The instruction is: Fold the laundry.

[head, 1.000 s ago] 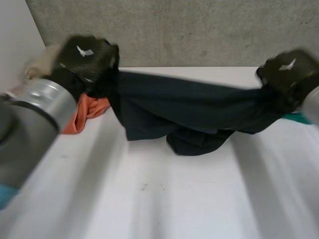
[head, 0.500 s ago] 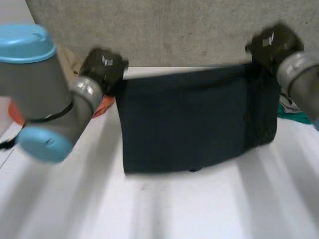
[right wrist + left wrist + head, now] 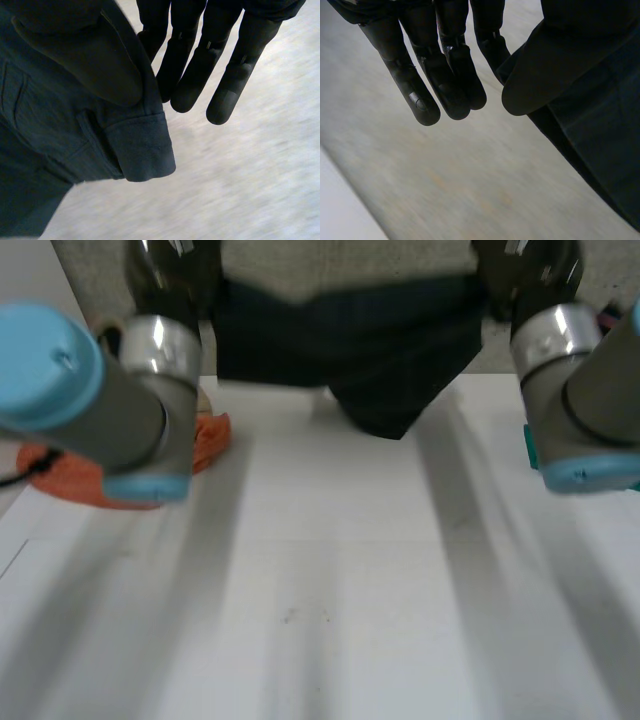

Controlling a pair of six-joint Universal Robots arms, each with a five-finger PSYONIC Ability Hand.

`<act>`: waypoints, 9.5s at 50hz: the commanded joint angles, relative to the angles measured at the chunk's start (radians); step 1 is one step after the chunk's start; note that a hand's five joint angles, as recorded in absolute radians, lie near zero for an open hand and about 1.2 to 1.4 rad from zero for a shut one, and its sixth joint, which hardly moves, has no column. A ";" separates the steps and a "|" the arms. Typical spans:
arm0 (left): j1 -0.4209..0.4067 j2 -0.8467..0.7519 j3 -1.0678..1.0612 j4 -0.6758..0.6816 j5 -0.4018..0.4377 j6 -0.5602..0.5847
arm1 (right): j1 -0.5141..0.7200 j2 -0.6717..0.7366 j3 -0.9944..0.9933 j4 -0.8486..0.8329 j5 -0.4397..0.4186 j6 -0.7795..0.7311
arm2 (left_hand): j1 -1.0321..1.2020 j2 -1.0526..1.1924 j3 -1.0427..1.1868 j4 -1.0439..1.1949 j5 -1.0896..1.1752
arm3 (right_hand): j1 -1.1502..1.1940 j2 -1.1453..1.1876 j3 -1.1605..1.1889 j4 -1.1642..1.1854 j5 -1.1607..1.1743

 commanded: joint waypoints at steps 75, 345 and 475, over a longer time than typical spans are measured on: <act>0.072 -0.444 0.082 -0.390 0.416 -0.032 | -0.043 -0.274 0.685 0.623 -0.137 0.046 | -0.493 -0.553 -0.550 -0.552 -0.534 | 0.288 0.213 0.198 0.192 0.202; -0.160 -0.349 0.056 -0.673 0.013 -0.277 | -0.010 0.375 0.003 0.527 -0.258 0.554 | -0.909 -0.969 -0.966 -0.969 -0.951 | -0.934 -1.009 -1.024 -1.030 -1.020; -0.105 0.119 -0.240 -0.566 0.315 -0.468 | 0.208 0.317 0.265 -0.085 -0.063 0.363 | -0.927 -0.987 -0.984 -0.987 -0.968 | 0.288 0.213 0.198 0.192 0.202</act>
